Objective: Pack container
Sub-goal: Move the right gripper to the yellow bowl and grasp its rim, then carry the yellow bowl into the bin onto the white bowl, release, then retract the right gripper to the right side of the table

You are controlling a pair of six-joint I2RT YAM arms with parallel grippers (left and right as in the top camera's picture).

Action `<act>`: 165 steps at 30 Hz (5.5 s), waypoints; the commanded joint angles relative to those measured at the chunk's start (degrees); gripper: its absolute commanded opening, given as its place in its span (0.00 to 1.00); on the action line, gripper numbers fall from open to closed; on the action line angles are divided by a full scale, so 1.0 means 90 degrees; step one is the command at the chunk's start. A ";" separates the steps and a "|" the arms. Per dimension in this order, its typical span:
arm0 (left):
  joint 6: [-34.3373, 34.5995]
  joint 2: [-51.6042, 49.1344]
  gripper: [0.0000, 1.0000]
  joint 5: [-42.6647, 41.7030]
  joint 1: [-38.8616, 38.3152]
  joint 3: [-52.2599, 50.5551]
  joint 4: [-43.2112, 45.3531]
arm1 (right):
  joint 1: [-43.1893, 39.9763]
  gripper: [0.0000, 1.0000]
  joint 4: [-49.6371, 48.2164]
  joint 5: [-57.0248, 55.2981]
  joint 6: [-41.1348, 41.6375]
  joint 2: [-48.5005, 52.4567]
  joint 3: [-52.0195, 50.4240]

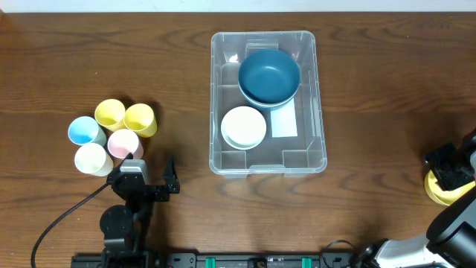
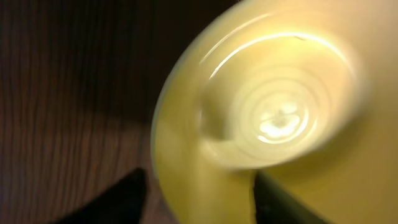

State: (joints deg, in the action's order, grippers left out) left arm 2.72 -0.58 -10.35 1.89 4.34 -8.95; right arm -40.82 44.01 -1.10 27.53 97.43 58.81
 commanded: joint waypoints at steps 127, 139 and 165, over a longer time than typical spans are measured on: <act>-0.0087 0.0039 0.98 -0.0063 0.0044 -0.0151 -0.0080 | 0.9309 0.99 0.2764 -0.1727 0.0576 0.1787 0.6215; -0.0087 0.0039 0.98 -0.0063 0.0044 -0.0151 -0.0080 | 0.6487 0.99 0.4920 -0.1802 0.1950 0.0529 0.7043; -0.0087 0.0039 0.98 -0.0063 0.0044 -0.0151 -0.0068 | 0.3004 0.99 0.4333 -0.1469 0.2127 0.0568 0.3934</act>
State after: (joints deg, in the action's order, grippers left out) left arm 2.72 -0.58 -10.35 1.89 4.34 -8.95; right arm -13.37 83.18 -14.39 45.67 102.28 95.66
